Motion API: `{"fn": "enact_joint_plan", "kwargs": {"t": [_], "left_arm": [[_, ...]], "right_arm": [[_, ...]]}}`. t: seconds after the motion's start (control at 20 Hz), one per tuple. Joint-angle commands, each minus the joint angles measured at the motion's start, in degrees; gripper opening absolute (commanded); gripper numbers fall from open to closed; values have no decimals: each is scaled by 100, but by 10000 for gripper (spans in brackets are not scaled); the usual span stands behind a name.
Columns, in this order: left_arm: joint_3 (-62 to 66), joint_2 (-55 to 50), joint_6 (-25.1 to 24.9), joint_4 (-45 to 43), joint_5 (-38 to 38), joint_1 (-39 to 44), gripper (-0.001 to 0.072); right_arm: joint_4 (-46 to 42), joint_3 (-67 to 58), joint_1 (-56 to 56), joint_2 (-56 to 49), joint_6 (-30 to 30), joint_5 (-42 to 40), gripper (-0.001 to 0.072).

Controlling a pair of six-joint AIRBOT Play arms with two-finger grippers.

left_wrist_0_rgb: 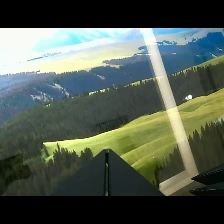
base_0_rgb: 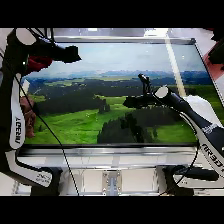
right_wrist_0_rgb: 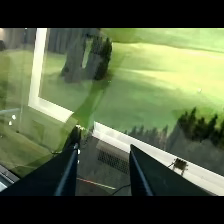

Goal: Fold the shirts.

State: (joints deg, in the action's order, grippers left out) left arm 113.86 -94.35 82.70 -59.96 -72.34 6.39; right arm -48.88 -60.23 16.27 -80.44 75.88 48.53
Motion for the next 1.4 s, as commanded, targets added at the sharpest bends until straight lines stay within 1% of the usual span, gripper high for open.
{"fn": "enact_joint_plan", "kwargs": {"t": [0.0,0.7,0.85,0.9,0.95,1.0,1.05,1.1,1.15,1.2,1.25,1.35], "left_arm": [[0,0,-2,-2,2,2,12],[0,0,2,11,17,4,12],[0,-4,0,37,310,11,13],[0,-7,-13,-22,400,11,101],[0,-11,-33,-374,546,11,449],[2,-9,-39,-1121,656,4,720],[9,-11,42,-2374,634,-7,705],[-2,-15,334,-3801,507,-28,704],[-2,-33,511,-4935,295,-94,704],[-2,-46,546,-5764,70,-223,704],[-2,-59,601,-6159,-103,-450,704],[-2,-160,1014,-5702,-337,-1147,704]], "right_arm": [[0,0,2,-4,0,0,376],[4,0,2,-4,0,-57,376],[4,0,9,-4,0,-114,376],[2,0,9,-4,0,-118,376],[-35,0,7,-4,-13,-149,376],[-103,0,7,-4,-26,-179,376],[-216,0,-7,-4,-26,-173,377],[-326,0,-9,-2,-24,-140,378],[-459,0,-9,-4,-24,-101,378],[-553,0,-9,-4,-22,-90,378],[-612,0,-9,-4,-22,-96,378],[-691,0,-9,-2,-22,-111,378]]}}
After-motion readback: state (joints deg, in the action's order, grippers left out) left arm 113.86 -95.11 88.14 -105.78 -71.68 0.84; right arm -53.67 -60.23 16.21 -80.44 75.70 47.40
